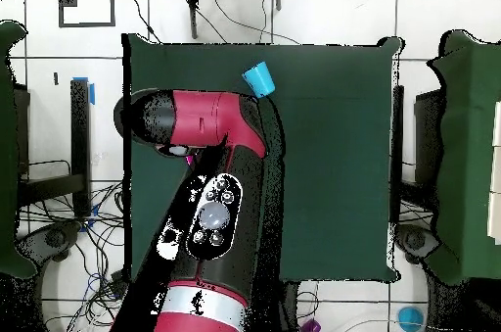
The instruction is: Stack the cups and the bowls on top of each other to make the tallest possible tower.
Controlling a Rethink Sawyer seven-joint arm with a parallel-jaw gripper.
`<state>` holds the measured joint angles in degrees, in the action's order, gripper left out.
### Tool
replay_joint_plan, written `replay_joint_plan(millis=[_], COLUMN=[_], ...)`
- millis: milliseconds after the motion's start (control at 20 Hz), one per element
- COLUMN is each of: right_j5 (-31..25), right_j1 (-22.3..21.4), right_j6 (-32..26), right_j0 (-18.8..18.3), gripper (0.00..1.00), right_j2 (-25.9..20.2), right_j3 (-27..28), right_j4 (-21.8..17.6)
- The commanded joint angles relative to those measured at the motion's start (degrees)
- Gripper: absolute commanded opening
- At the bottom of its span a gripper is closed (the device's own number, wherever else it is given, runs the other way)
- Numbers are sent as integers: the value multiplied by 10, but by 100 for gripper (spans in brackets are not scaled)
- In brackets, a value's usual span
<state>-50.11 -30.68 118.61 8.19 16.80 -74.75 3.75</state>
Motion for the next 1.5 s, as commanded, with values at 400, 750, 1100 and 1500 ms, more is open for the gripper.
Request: replay_joint_plan(millis=[400,750,1100,1500], right_j5=[57,69,68,68], right_j1=[53,69,58,47], right_j6=[121,120,125,140], right_j0=[12,7,15,29], gripper=[0,0,0,0], right_j2=[-28,-33,-27,-23], right_j3=[-45,-40,-53,-73], right_j4=[2,7,10,16])
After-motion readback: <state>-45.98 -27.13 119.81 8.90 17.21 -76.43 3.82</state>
